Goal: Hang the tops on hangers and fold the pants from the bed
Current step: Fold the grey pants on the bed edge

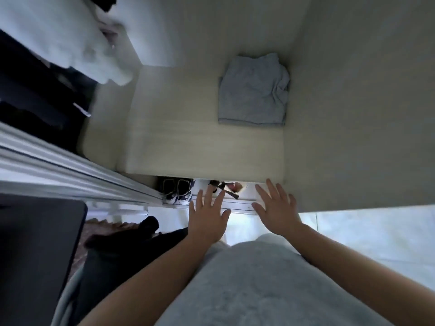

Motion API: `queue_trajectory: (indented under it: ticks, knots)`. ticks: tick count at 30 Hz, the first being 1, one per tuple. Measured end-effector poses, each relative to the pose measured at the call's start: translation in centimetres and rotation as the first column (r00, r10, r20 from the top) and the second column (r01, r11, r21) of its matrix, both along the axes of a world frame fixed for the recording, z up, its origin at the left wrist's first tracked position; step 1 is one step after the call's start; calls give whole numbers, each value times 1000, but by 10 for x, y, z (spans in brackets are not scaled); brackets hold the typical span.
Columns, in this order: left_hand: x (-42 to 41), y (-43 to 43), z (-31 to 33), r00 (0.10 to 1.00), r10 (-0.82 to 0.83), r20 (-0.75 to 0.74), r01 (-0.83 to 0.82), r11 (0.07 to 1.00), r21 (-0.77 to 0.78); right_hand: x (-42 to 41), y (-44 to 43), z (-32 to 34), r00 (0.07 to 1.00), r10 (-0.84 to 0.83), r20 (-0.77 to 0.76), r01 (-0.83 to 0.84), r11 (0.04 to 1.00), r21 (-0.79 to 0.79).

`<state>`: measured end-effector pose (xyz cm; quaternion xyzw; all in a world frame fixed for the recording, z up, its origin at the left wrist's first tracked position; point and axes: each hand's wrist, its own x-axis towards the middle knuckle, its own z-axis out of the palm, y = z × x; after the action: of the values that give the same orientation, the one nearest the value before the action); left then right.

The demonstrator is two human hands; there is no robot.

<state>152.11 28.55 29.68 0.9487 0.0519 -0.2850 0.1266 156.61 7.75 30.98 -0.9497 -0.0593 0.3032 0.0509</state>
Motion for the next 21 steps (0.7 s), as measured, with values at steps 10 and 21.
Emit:
queue_trajectory:
  ticks: [10,21]
  knots:
    - [-148,-61,28,929,261,264,-280,959,37,-102,-62,38,951,273,146,-297,939,174]
    - [-332,-109,65,765,580,280,-613,790,36,-222,-59,86,767,591,250,-641,722,262]
